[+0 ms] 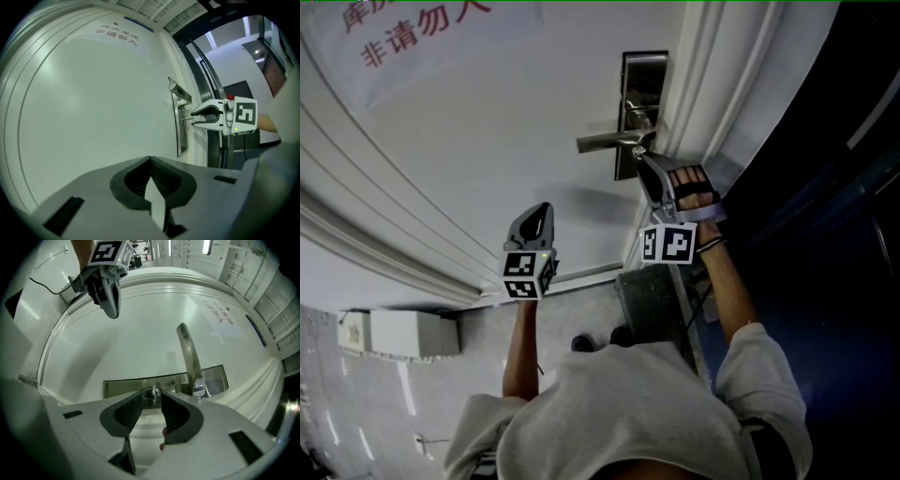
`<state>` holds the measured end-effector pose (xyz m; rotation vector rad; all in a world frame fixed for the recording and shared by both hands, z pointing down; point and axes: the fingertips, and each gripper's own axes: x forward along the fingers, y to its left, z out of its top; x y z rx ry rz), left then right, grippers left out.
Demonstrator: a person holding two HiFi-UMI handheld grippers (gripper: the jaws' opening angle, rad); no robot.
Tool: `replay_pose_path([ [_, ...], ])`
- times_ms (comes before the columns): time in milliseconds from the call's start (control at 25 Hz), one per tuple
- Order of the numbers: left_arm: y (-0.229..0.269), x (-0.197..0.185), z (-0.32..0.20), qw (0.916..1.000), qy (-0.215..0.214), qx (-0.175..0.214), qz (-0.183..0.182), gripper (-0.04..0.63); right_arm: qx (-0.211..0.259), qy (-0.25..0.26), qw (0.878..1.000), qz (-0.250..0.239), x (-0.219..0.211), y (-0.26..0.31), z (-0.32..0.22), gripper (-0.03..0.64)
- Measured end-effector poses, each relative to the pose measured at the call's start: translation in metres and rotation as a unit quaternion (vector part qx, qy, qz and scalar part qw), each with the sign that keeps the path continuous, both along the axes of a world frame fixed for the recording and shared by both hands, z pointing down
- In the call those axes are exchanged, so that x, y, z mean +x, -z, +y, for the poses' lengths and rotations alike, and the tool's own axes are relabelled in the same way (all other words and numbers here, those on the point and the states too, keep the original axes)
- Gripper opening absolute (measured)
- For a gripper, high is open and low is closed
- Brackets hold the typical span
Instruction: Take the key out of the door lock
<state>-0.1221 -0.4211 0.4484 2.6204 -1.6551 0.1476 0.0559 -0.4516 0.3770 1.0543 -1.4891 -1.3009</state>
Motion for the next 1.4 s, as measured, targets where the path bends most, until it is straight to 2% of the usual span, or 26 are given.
replay_pose_path([
  [400, -0.005, -0.008, -0.002, 0.9999, 0.009, -0.006, 0.002, 0.017, 0.005, -0.002, 1.000, 0.020, -0.001, -0.004, -0.021, 0.117],
  [840, -0.012, -0.007, -0.006, 0.9999, 0.005, -0.012, 0.003, 0.017, 0.041, -0.013, 0.999, 0.021, -0.003, 0.003, -0.028, 0.034],
  [1000, -0.011, -0.004, -0.008, 0.9999, 0.002, -0.011, 0.004, 0.017, 0.055, -0.021, 0.998, 0.022, -0.003, 0.003, -0.029, 0.031],
  [1400, -0.010, -0.006, -0.004, 0.9999, 0.000, -0.011, 0.004, 0.017, 0.047, -0.025, 0.999, 0.011, -0.003, 0.003, -0.028, 0.029],
])
